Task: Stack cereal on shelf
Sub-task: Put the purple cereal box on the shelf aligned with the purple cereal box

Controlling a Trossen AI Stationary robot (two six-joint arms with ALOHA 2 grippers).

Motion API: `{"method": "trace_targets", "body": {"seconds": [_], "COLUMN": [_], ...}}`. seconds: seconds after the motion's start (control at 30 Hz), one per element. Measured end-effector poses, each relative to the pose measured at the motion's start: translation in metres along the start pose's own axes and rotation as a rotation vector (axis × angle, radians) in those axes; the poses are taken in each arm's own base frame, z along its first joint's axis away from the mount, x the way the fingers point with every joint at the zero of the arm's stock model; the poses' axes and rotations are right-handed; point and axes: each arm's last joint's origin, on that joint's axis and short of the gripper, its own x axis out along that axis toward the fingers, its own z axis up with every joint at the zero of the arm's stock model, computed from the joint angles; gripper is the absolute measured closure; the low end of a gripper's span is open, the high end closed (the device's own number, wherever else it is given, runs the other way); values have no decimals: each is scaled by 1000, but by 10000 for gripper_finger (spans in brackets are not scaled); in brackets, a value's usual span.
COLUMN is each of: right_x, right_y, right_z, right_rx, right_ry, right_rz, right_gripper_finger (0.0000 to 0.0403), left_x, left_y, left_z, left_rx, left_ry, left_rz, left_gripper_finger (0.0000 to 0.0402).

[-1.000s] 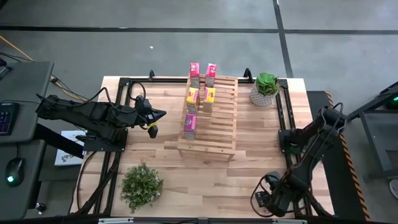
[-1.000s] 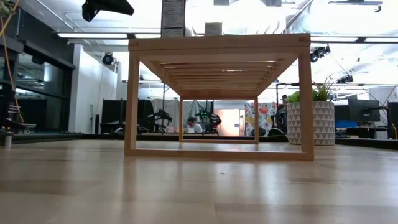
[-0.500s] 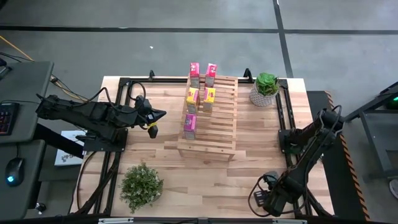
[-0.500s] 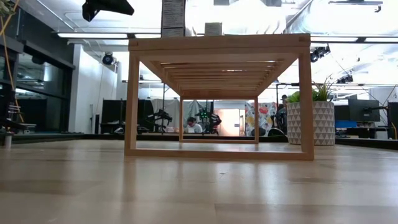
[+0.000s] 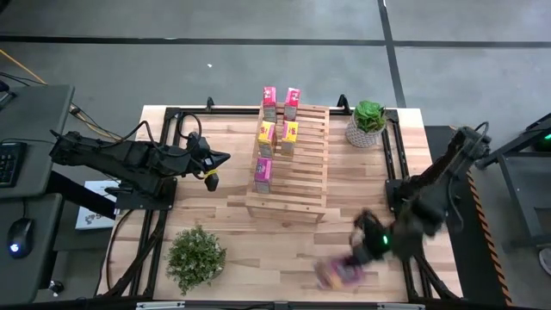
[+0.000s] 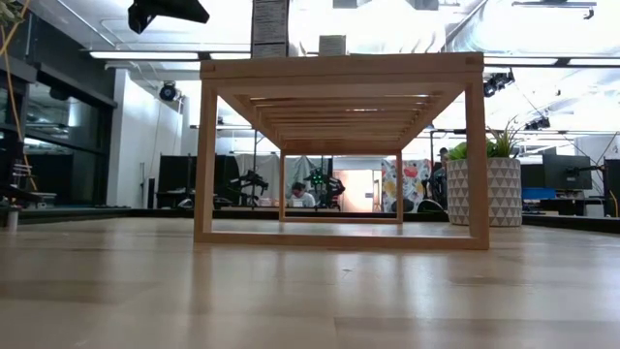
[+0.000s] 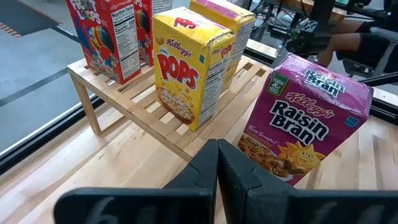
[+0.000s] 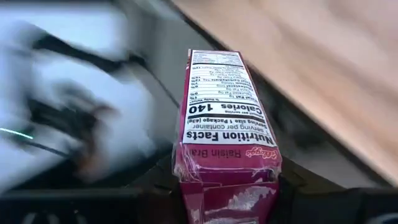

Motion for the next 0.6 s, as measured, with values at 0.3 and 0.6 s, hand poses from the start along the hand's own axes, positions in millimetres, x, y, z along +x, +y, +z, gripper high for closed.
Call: {"method": "trace_targets", "body": {"seconds": [0.3, 0.6], "right_x": [-35, -66], "right_y": [60, 92], "right_z": [100, 153], "right_rx": [-280, -430], "right_ry": [-179, -318], "right_rz": [141, -423], "right_gripper_finger": [279, 279], "left_x": [0, 0], "left_y": [0, 0], "left_z": [0, 0], "left_rx": [-4, -5], "left_ry": [-2, -3], "left_rz": [-1, -2], "left_gripper_finger": [401, 401]}}
